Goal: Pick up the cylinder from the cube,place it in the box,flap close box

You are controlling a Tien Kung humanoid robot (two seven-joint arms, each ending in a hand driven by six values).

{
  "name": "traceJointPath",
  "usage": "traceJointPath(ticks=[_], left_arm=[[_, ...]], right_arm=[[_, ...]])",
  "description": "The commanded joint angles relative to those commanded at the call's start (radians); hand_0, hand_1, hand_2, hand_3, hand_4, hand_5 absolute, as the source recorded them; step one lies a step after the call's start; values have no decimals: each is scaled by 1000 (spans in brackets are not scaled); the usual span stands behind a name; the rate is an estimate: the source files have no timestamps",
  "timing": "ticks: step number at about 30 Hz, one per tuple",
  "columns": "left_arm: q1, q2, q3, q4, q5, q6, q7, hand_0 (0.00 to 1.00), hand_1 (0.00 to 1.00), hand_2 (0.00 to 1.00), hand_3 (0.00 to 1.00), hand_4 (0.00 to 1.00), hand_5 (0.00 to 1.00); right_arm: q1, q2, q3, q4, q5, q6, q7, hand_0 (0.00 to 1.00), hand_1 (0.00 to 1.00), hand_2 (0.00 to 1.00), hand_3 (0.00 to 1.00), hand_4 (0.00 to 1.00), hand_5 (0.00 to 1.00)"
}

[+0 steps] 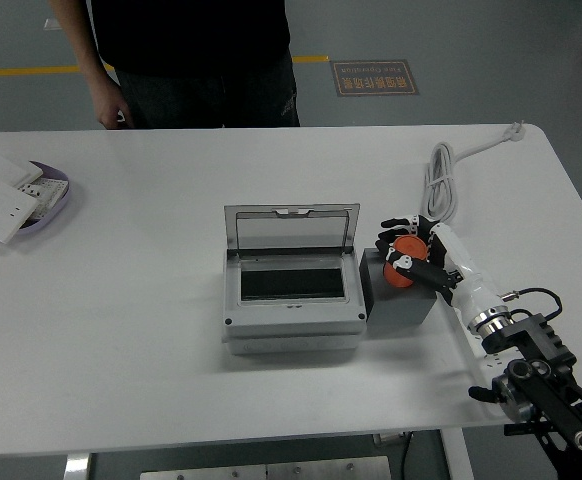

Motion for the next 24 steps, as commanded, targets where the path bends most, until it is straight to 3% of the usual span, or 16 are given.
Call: traceJointPath(ticks=[4, 5, 10, 11, 22, 23, 24], left_arm=[[-1, 0, 1, 0, 0, 0, 0, 611, 648, 609, 667, 677, 102], [-1, 1, 1, 0, -1, 0, 0, 611, 648, 609, 668, 680, 105], [-3, 1, 4, 0, -2, 1, -1, 611, 648, 609, 668, 680, 105], [-3, 1, 5, 0, -2, 2, -1, 610, 648, 610, 669, 681, 106], [-4, 2, 1, 0, 2, 3, -2, 609, 648, 610, 668, 681, 105], [-4, 2, 1, 0, 2, 3, -2, 609, 646, 610, 669, 682, 104], [-4, 2, 1, 0, 2, 3, -2, 609, 646, 610, 669, 682, 104]], right_arm=[[1, -5, -5, 1, -7, 2, -3, 582, 602, 544, 574, 719, 197], [1, -5, -5, 1, -8, 2, -3, 644, 610, 543, 574, 651, 101], [0, -5, -6, -1, -8, 3, -6, 644, 610, 543, 574, 651, 101], [1, -5, -6, -2, -7, 3, -7, 622, 610, 550, 589, 694, 125], [5, -9, -13, -4, 3, -6, -7, 646, 608, 536, 570, 660, 123], [6, -10, -14, -4, 4, -6, -7, 644, 583, 504, 526, 317, 2], [7, -10, -16, -4, 6, -7, -7, 644, 583, 504, 526, 317, 2]])
